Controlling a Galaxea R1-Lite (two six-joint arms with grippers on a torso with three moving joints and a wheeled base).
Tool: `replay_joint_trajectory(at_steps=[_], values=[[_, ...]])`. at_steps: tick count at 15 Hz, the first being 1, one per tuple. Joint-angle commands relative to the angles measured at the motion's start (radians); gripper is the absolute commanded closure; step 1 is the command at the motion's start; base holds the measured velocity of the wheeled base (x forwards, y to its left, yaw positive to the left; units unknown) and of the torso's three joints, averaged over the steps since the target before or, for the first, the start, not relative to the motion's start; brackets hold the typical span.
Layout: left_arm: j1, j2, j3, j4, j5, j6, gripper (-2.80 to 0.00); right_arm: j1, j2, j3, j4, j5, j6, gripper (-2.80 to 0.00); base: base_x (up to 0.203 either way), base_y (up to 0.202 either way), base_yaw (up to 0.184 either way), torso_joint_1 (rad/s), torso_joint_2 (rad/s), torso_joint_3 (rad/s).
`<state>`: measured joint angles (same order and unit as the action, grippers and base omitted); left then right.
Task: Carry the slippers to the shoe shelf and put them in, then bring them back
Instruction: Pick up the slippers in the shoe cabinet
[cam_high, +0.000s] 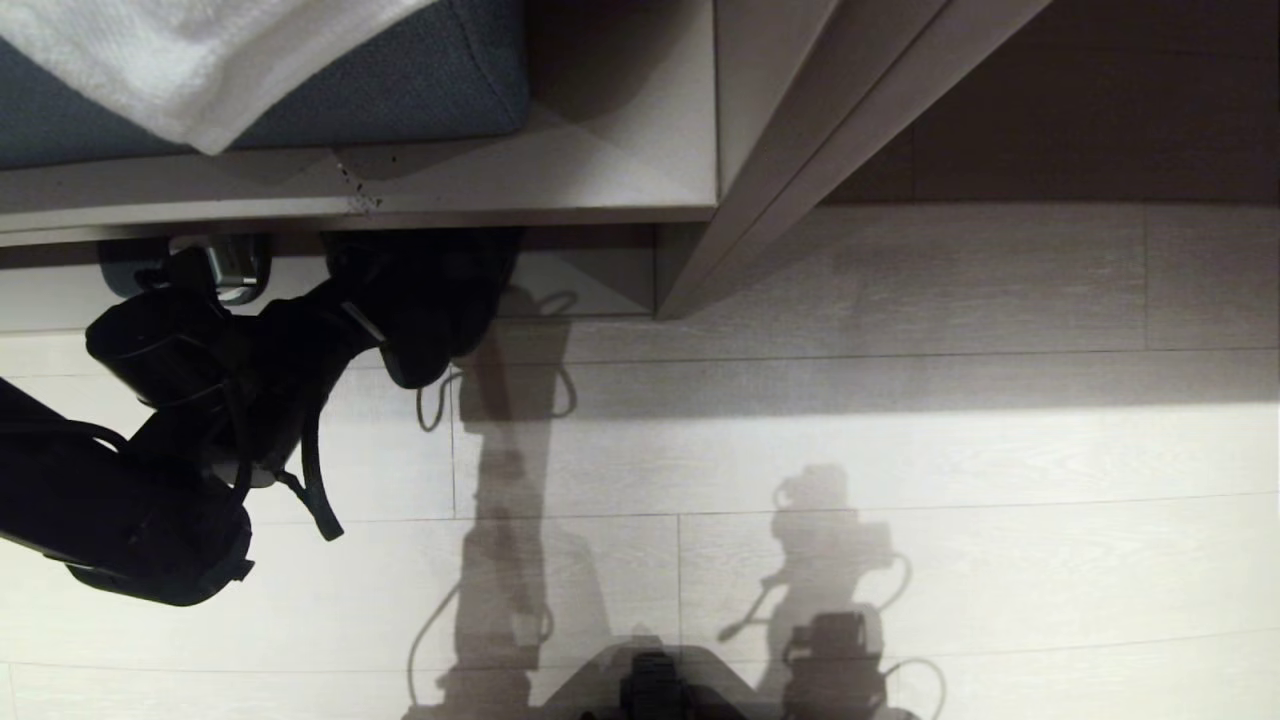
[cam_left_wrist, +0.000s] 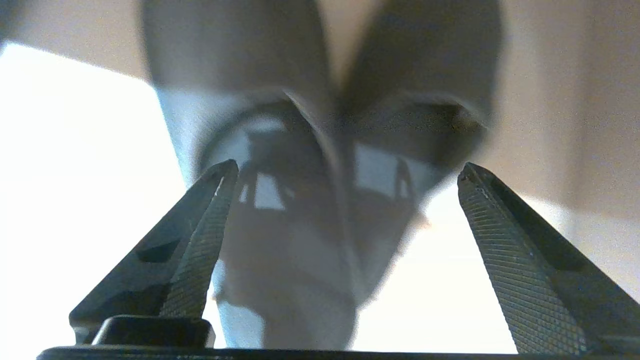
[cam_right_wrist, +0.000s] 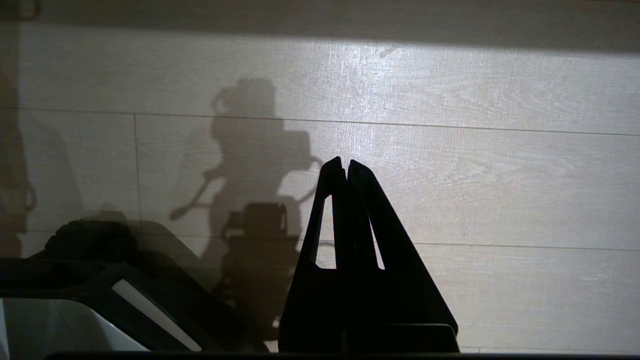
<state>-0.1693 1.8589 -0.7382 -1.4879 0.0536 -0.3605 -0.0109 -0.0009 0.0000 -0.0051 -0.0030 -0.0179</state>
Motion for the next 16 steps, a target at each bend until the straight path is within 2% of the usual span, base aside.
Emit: replay_joint_trajectory(at_steps=[1, 3, 6, 16], values=[[-0.011, -0.039, 0.046, -0.011, -0.025, -0.016, -2.80, 0.000, -0.039, 0.040, -0.001, 0.000, -0.001, 0.00, 0.000, 0.000, 0.000, 0.000, 0.00, 0.000], [-0.022, -0.026, 0.083, -0.015, -0.060, -0.028, -2.80, 0.000, -0.039, 0.040, -0.001, 0.000, -0.001, 0.00, 0.000, 0.000, 0.000, 0.000, 0.00, 0.000], [-0.024, 0.000, 0.086, -0.009, -0.070, -0.032, -2.80, 0.000, -0.039, 0.040, -0.001, 0.000, -0.001, 0.00, 0.000, 0.000, 0.000, 0.000, 0.00, 0.000], [-0.039, 0.143, -0.036, -0.042, -0.067, -0.059, -2.80, 0.000, -0.039, 0.040, -0.001, 0.000, -0.001, 0.00, 0.000, 0.000, 0.000, 0.000, 0.00, 0.000]])
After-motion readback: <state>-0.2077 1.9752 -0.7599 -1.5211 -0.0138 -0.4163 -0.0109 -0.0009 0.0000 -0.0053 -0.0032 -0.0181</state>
